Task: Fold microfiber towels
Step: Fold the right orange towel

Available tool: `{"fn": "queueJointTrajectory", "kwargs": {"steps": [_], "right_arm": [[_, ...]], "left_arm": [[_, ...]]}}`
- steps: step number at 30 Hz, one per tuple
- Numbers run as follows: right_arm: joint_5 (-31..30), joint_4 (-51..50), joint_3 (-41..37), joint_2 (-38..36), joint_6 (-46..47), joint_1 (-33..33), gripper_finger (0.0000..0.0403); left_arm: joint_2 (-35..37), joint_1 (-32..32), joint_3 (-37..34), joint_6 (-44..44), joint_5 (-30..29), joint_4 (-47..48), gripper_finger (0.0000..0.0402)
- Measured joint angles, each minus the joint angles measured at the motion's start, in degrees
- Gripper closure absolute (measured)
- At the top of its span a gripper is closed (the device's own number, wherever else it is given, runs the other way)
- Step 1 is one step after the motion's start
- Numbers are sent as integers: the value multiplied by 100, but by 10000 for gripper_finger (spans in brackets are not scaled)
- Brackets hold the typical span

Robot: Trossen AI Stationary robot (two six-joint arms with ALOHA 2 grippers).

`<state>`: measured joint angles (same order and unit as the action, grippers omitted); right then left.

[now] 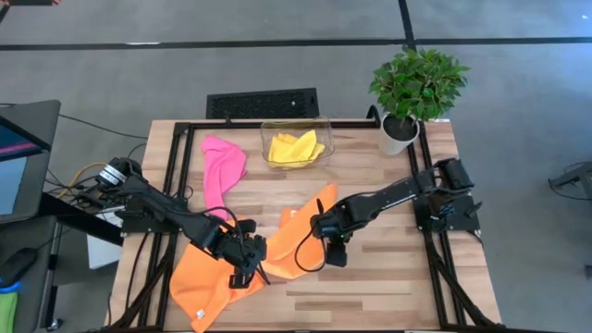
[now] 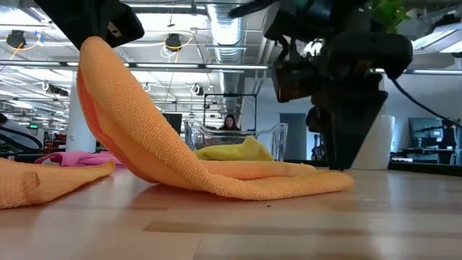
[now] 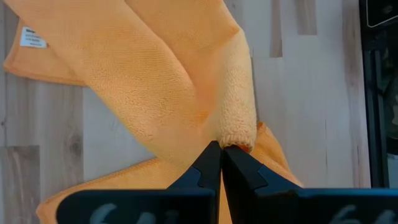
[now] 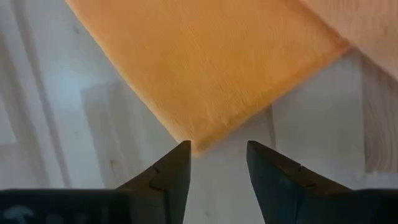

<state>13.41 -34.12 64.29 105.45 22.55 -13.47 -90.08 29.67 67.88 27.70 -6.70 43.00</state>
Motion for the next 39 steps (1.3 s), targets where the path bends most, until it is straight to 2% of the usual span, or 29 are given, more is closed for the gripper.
{"fn": "queueJointTrajectory", "kwargs": {"steps": [10,15,22,26,32,39], "right_arm": [[0,330,4,2,-47,91,233],[39,332,1,274,-7,162,234],[732,661,4,356,-345,170,246],[765,722,0,313,-425,133,280],[190,749,0,313,-437,39,384],[-11,609,2,81,-304,-75,394]], "left_arm": [[0,0,0,-1,4,4,401],[0,1,0,2,22,8,401],[-2,13,2,1,57,7,401],[-2,13,2,37,41,5,401],[-2,13,2,52,22,9,402],[-2,13,2,176,-161,9,402]]}}
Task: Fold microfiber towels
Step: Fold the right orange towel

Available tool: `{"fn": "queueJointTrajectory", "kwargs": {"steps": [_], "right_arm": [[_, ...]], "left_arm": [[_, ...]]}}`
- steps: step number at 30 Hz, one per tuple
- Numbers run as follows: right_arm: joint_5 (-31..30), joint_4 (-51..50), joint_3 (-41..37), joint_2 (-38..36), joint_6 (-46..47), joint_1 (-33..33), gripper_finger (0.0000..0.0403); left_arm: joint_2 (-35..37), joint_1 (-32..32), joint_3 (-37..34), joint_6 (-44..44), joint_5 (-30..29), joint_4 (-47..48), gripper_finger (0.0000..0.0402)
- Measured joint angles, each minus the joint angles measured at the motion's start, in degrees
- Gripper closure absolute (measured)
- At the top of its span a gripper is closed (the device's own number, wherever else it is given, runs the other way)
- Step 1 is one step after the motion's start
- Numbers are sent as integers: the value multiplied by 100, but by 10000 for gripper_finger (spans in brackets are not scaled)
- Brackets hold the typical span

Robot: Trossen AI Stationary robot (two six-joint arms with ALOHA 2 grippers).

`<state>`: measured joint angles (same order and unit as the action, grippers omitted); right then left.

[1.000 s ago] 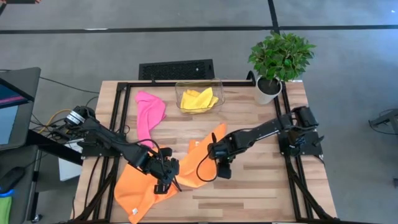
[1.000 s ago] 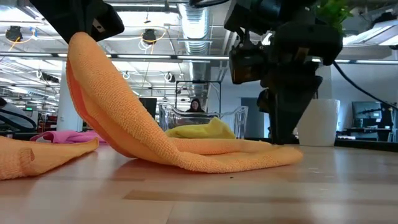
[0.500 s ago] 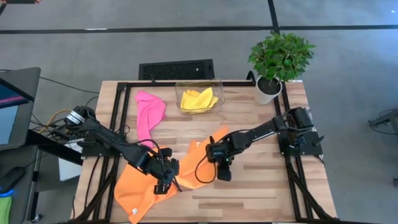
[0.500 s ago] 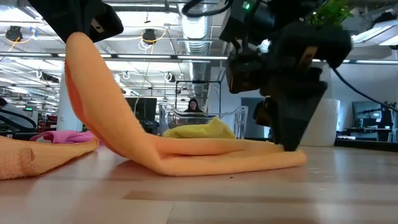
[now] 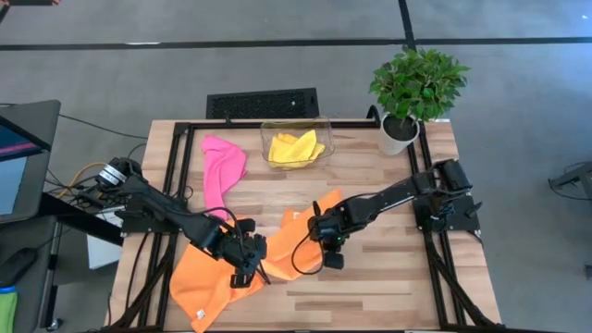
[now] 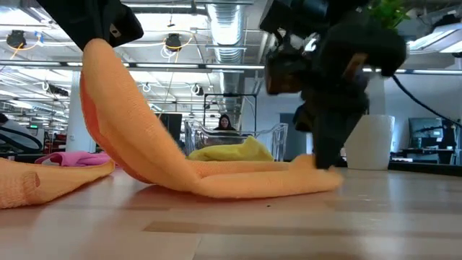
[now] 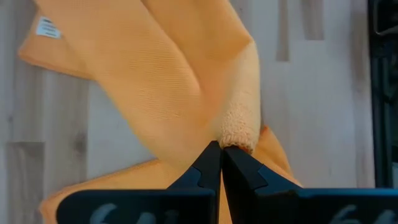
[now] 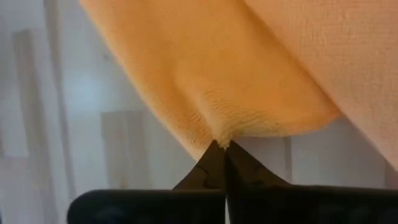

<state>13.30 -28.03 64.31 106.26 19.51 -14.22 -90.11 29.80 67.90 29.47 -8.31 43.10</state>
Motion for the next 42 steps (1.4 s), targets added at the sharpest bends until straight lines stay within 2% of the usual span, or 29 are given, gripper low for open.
{"fn": "queueJointTrajectory", "kwargs": {"steps": [3,7,12,18,27,35,38,42], "right_arm": [[-74,-151,-5,-353,52,-73,396],[-589,-582,-4,-1016,258,-152,392],[-1515,-1108,0,-1947,514,-208,399],[-2646,-1567,2,-2970,752,-326,393],[-3767,-1739,2,-4088,756,-498,397],[-4773,-2016,2,-4739,721,-379,399],[-5088,-1958,3,-4903,533,-309,398],[-5458,-1966,160,-4962,330,-209,398]], "left_arm": [[0,0,0,54,-267,4,402],[0,0,0,110,-836,4,402],[53,0,0,-115,-1794,30,402],[388,2,171,-181,-3359,47,402],[1070,-110,260,-237,-4821,98,402],[1496,-785,260,-962,-5102,-131,402],[1608,-1081,260,-1463,-5310,-496,402],[1738,-1419,260,-2397,-5276,-1322,402]]}}
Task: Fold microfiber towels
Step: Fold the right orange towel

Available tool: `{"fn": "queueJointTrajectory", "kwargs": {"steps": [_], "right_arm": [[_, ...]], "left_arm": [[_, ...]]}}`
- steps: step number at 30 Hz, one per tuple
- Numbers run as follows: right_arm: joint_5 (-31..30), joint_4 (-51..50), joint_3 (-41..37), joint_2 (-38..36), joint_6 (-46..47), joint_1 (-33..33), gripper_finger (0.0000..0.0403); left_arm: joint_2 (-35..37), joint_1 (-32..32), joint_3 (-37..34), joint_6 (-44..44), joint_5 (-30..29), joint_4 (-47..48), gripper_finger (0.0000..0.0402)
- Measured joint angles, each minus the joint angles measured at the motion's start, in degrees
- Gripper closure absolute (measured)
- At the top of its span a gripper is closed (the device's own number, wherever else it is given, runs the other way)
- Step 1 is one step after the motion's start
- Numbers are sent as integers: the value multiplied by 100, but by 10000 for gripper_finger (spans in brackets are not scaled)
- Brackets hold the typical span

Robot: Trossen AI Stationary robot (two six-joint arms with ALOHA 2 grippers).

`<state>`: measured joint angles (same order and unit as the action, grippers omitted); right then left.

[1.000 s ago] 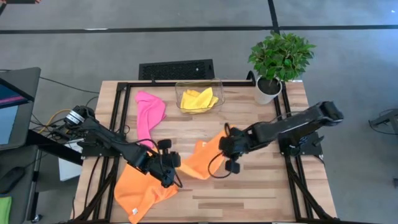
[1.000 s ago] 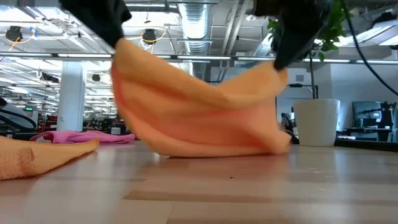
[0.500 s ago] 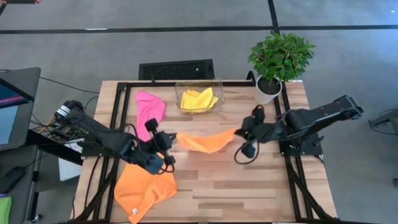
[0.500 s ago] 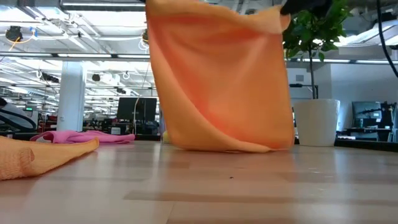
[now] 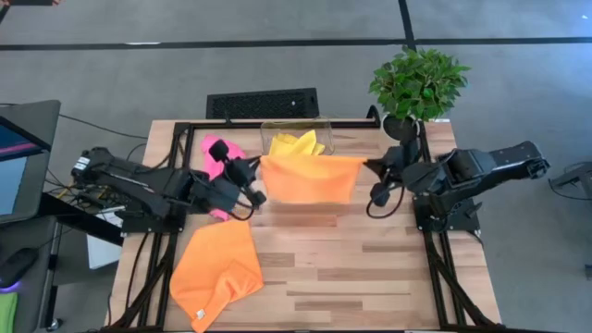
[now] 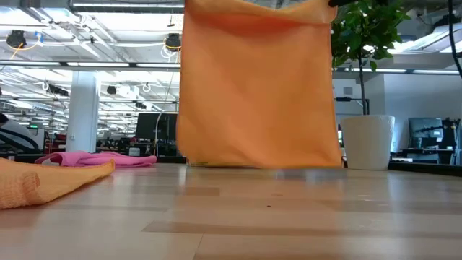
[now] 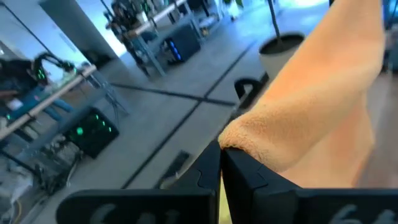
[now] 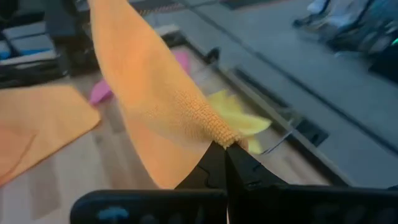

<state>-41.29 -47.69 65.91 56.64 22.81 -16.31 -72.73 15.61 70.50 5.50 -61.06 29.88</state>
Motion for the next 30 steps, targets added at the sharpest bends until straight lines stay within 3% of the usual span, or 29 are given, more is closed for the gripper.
{"fn": "queueJointTrajectory", "kwargs": {"steps": [5,8,14,21,30], "right_arm": [[-242,19,248,-9,-376,6,398],[-230,-93,253,-3,-290,-85,398],[-56,-1012,256,380,867,-518,397],[386,-1354,152,1169,2167,-1253,396],[1066,-1398,50,1931,3563,-2080,396]], "left_arm": [[125,-235,2,-1027,366,-851,402],[159,-237,2,-980,798,-780,402],[153,-101,-69,167,1897,189,402],[149,371,-297,1666,2545,1165,402],[140,1024,-811,2915,3093,1074,402]]}}
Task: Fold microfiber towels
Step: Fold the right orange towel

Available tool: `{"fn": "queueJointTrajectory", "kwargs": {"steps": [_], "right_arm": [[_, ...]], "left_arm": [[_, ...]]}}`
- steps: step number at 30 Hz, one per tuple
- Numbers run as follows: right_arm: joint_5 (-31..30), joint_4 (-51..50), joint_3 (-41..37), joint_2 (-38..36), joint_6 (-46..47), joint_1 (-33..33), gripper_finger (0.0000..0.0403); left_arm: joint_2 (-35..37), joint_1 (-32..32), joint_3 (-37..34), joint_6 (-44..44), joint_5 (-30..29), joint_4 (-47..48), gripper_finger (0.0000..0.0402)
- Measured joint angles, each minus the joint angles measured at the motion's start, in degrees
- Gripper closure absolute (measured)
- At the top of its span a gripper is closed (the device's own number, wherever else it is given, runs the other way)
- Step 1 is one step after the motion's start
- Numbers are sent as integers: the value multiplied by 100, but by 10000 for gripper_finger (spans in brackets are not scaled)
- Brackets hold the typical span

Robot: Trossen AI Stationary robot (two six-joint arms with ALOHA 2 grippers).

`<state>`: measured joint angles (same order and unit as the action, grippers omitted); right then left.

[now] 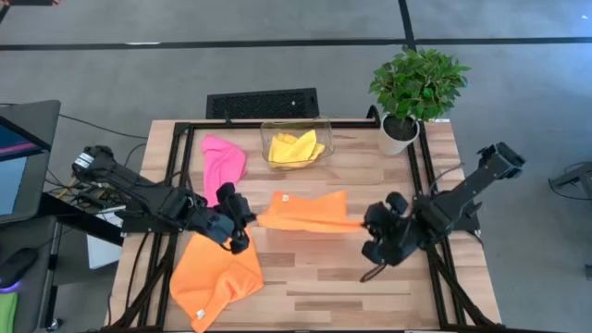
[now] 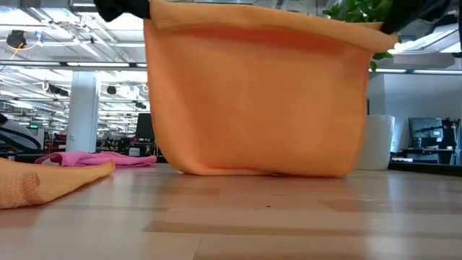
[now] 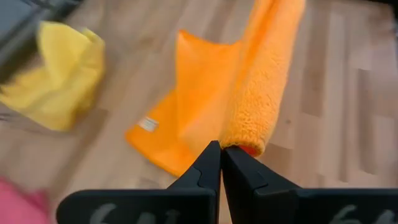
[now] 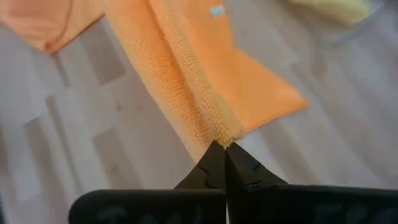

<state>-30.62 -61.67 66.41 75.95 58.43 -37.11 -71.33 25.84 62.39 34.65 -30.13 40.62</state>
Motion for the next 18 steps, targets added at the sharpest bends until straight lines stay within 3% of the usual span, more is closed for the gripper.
{"fn": "queueJointTrajectory", "kwargs": {"steps": [8,18], "right_arm": [[515,80,2,245,925,-540,395],[1017,405,9,1114,1558,-737,395]], "left_arm": [[-2,504,-718,759,702,-1194,402],[-4,916,-2002,1733,1067,-2829,401]]}}
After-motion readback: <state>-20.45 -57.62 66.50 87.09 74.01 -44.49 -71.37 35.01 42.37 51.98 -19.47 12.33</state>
